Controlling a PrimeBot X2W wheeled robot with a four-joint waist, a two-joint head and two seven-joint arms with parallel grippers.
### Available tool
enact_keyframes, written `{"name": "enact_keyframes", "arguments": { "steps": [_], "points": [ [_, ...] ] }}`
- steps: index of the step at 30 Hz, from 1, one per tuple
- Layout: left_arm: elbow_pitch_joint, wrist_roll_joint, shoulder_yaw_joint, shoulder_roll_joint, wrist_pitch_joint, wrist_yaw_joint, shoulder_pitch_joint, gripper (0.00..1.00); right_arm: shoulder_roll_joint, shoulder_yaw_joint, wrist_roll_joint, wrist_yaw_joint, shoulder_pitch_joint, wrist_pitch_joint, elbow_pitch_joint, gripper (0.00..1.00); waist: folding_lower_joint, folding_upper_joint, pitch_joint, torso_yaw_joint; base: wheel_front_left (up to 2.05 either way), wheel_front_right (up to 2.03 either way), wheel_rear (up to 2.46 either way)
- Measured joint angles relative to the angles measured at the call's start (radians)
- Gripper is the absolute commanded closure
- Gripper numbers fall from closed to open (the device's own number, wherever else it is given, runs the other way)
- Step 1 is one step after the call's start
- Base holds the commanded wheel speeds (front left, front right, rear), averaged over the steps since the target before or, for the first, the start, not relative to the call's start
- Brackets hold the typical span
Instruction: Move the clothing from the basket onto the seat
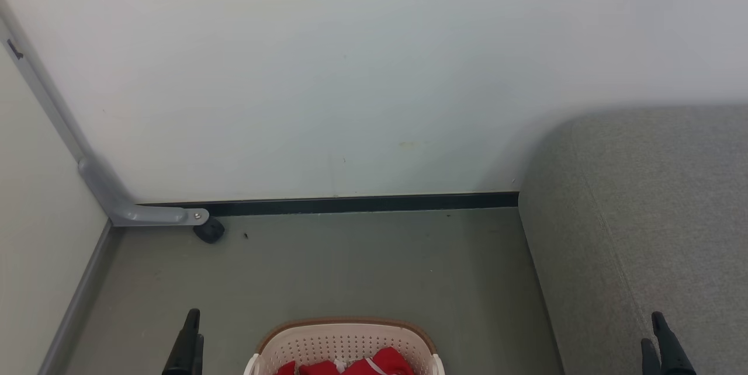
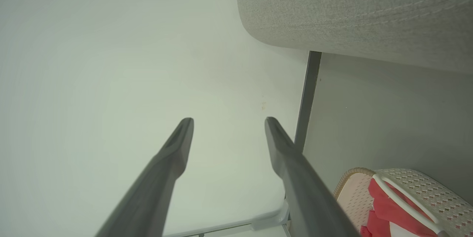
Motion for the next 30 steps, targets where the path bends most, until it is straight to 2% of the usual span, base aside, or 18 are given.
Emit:
{"name": "enact_keyframes", "arguments": {
  "steps": [7, 17, 23, 30],
  "points": [
    [-0.005, 0.057, -0.033, 0.004, -0.035, 0.0, -0.014, 0.0, -0.009, 0.012, -0.048, 0.0, -0.007, -0.032, -0.002, 0.0, 0.0, 0.0, 0.0, 0.0, 0.0, 0.0, 0.0],
    [0.003, 0.191, -0.092, 0.024, -0.07, 0.0, -0.046, 0.0, -0.058, 0.066, -0.202, 0.0, -0.018, -0.077, -0.004, 0.0, 0.0, 0.0, -0.002, 0.002, 0.0, 0.0, 0.0],
    [0.004, 0.307, -0.11, 0.03, -0.095, 0.028, -0.056, 0.0, -0.091, 0.111, -0.325, 0.0, -0.027, -0.103, -0.005, 0.0, 0.0, 0.0, -0.004, 0.004, 0.0, 0.0, 0.0],
    [0.003, 0.448, -0.156, 0.045, -0.122, 0.062, -0.076, 0.0, -0.119, 0.176, -0.474, -0.03, -0.039, -0.125, -0.007, 0.0, 0.0, 0.0, -0.009, 0.004, 0.0, 0.0, 0.0]
  ]
}}
